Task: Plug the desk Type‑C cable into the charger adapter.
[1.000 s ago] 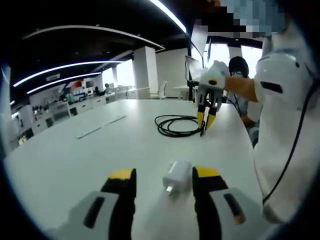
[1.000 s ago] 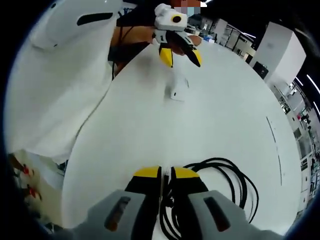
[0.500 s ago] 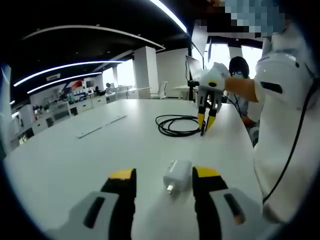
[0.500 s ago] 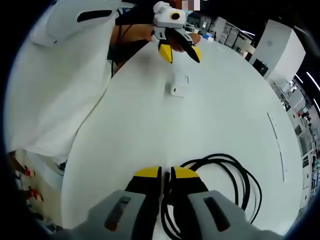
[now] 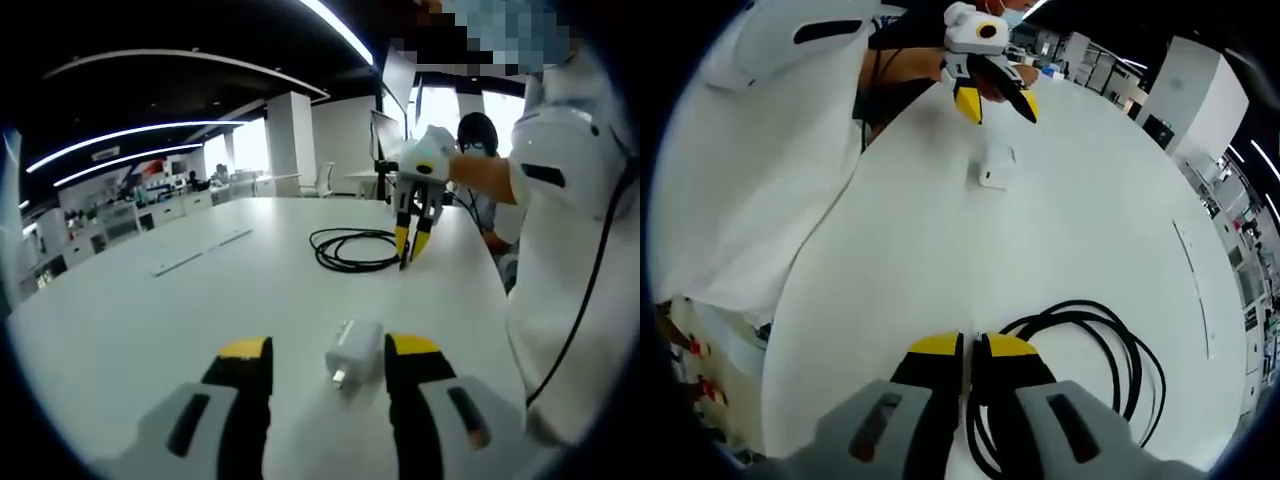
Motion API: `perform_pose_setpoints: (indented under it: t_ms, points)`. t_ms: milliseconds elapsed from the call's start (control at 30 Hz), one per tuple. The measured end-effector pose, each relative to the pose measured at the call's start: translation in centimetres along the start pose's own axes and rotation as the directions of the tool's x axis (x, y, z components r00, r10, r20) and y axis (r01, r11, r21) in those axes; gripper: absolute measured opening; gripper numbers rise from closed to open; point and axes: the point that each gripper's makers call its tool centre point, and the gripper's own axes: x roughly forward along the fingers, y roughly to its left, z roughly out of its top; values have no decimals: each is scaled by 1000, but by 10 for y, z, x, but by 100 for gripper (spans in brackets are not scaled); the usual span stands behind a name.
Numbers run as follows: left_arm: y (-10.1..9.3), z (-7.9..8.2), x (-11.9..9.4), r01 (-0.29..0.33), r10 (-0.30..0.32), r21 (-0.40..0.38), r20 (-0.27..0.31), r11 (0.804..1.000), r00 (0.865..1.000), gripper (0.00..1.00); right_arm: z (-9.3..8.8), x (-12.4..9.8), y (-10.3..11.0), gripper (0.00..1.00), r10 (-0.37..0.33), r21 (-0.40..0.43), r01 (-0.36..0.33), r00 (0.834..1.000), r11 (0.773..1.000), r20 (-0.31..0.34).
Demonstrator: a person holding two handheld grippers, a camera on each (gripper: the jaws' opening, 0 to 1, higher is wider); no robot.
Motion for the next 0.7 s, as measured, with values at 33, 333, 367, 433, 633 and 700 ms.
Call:
perform_pose_setpoints:
  t_ms: [33, 333, 367, 433, 633, 700]
  points:
    - [0, 0, 1, 1, -1, 1, 0, 1000, 1000, 44, 0, -1, 0, 7, -4, 0, 4, 1000, 1000, -1]
    - [-2, 0, 3, 5, -5, 2, -1, 1000, 1000, 44, -7, -3, -4, 7, -24, 9, 24, 1000, 1000, -16]
    - [-3, 0, 3, 5, -5, 2, -2, 1000, 1000, 44, -8, -3, -4, 7, -24, 13, 24, 1000, 1000, -21]
    - [-3, 1, 3, 6, -6, 1, 0, 1000, 1000, 44, -10, -3, -4, 7, -27, 4, 27, 999, 1000, -28]
    - [-2, 1, 3, 5, -5, 3, -1, 1000, 1000, 44, -9, -13, -8, 7, -55, 4, 55, 998, 998, -16]
    - [-2, 1, 3, 5, -5, 3, -1, 1000, 1000, 44, -10, -17, -11, 7, -65, 12, 65, 998, 998, -14]
